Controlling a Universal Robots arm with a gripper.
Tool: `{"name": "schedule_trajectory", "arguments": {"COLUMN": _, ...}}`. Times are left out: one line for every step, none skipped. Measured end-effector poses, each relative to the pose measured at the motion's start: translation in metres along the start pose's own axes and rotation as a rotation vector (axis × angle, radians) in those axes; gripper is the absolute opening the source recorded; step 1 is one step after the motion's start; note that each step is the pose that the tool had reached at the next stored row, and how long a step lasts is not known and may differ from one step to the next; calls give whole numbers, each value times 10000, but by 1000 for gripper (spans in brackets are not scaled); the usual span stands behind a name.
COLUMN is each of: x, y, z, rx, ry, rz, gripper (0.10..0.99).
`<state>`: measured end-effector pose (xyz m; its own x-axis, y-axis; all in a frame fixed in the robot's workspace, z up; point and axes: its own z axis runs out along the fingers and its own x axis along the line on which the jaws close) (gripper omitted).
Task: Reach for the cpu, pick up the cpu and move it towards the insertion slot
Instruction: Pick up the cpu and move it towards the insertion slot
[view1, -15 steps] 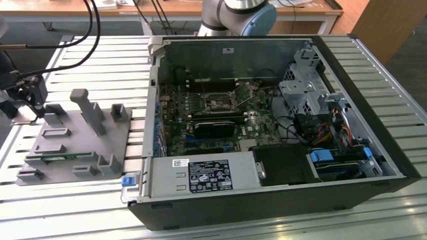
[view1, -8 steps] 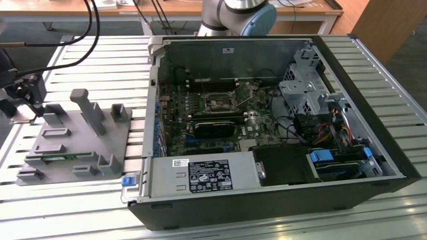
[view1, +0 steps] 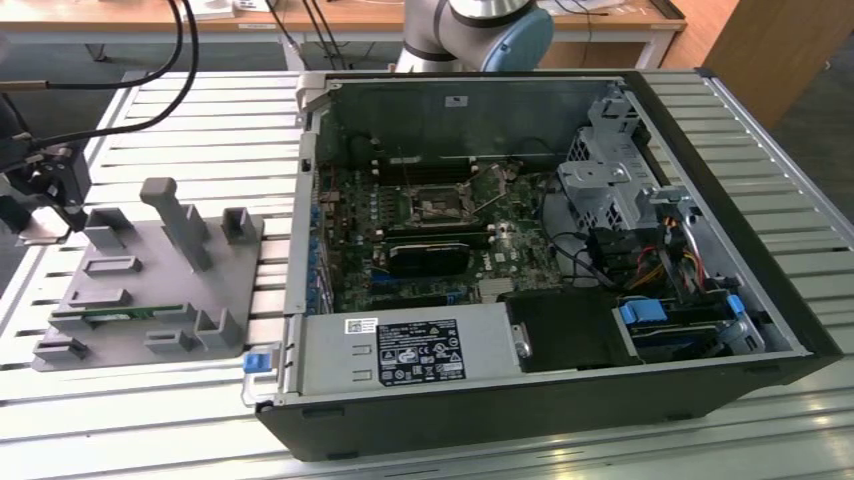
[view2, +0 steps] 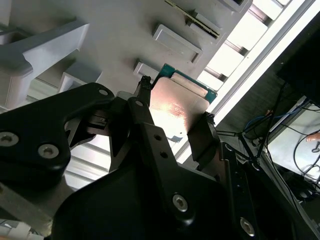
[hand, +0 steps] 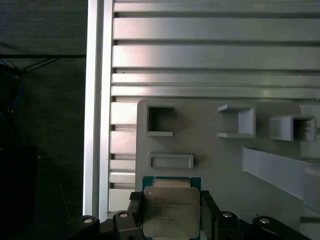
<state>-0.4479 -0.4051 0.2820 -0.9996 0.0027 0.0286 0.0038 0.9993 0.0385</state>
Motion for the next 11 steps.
{"name": "schedule_trajectory", "arguments": {"x": 0, "y": 0, "z": -7, "rx": 0, "ry": -1, "rz": 0, "gripper": 545}}
{"name": "schedule_trajectory", "arguments": {"x": 0, "y": 1, "z": -14, "rx": 0, "ry": 0, "rz": 0, "gripper": 545}}
{"name": "schedule_trajectory", "arguments": {"x": 0, "y": 1, "z": -22, "rx": 0, "ry": 0, "rz": 0, "gripper": 545}}
{"name": "schedule_trajectory", "arguments": {"x": 1, "y": 1, "z": -29, "rx": 0, "ry": -1, "rz": 0, "gripper": 545}}
{"name": "schedule_trajectory", "arguments": {"x": 1, "y": 2, "z": -37, "rx": 0, "ry": -1, "rz": 0, "gripper": 545}}
{"name": "schedule_trajectory", "arguments": {"x": 1, "y": 2, "z": -44, "rx": -1, "ry": -1, "rz": 0, "gripper": 545}}
{"name": "schedule_trajectory", "arguments": {"x": 1, "y": 3, "z": -51, "rx": 0, "ry": -1, "rz": -1, "gripper": 545}}
{"name": "schedule_trajectory", "arguments": {"x": 1, "y": 3, "z": -57, "rx": -1, "ry": -1, "rz": 0, "gripper": 545}}
{"name": "schedule_trajectory", "arguments": {"x": 2, "y": 3, "z": -62, "rx": -1, "ry": -1, "rz": 0, "gripper": 545}}
{"name": "schedule_trajectory", "arguments": {"x": 2, "y": 4, "z": -68, "rx": 0, "ry": -1, "rz": 0, "gripper": 545}}
{"name": "schedule_trajectory", "arguments": {"x": 2, "y": 4, "z": -73, "rx": -1, "ry": -1, "rz": 0, "gripper": 545}}
